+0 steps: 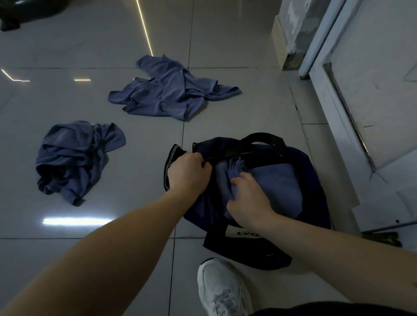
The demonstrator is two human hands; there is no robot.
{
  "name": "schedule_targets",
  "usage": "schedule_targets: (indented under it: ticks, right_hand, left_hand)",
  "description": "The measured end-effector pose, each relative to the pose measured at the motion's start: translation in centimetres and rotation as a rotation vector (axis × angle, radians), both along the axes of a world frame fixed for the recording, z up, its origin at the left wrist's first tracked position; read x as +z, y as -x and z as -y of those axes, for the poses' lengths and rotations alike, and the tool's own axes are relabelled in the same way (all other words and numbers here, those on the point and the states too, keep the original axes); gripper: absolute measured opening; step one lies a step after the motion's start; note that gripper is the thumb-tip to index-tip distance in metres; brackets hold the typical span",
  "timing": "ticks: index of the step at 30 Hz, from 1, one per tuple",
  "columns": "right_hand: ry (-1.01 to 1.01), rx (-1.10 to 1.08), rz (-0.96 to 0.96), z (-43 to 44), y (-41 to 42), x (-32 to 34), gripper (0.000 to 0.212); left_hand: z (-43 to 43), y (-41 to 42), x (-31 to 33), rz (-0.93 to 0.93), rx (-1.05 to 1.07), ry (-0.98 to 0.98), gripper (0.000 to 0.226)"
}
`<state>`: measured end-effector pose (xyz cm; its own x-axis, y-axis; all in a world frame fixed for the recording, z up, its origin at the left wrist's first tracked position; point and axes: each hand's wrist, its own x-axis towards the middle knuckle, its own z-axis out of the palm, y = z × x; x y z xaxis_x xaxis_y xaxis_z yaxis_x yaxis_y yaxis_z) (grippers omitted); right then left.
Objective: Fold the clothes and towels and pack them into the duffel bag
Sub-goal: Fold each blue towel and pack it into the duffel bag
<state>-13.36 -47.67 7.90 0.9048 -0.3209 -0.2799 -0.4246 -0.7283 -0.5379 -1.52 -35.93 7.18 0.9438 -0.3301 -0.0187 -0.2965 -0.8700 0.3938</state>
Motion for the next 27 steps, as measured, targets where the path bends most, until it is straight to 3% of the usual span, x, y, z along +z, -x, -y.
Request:
schedule_targets:
  ticks: [4, 8, 11, 17, 20, 22, 25, 27]
  right_hand:
    - [-0.042, -0.042, 0.058, -1.3, -0.9, -0.5, 0.015]
    - [-0.174, -0.077, 0.133, -1.7, -0.4, -1.8, 0.016]
    - [-0.253, -0.101, 0.193, -1.5, 0.1, -1.8, 0.032]
    - [-0.293, -0.100, 0.064, -0.9, 0.3, -1.9, 0.034]
    - [-0.191, -0.013, -0.049, 0.4, 0.5, -1.2, 0.044]
    - [0.058, 0.141, -0.085, 1.2, 1.0, -0.7, 0.045]
    - [0.486, 0.308, -0.128, 2.1, 1.6, -0.3, 0.054]
    - [0.558, 0.370, -0.160, 2.7, 1.4, -0.3, 0.065]
  left_hand:
    - [0.3, 0.1, 0.1, -0.001, 0.028, 0.056, 0.036]
    - [-0.5, 0.1, -1.0, -0.006, 0.060, 0.028, 0.026]
    - [-0.8, 0.2, -1.4, 0.012, 0.046, 0.031, 0.024]
    - [-1.1, 0.9, -1.6, 0.079, -0.050, 0.005, 0.029]
    - [-1.2, 2.1, -1.2, 0.265, -0.258, 0.052, 0.030]
    - [-1.5, 3.2, -1.3, 0.313, -0.530, 0.034, 0.027]
    - [-2.2, 4.2, -2.1, 0.283, -0.735, -0.151, 0.034]
    - [-2.5, 4.0, -1.9, 0.209, -0.736, -0.317, 0.040]
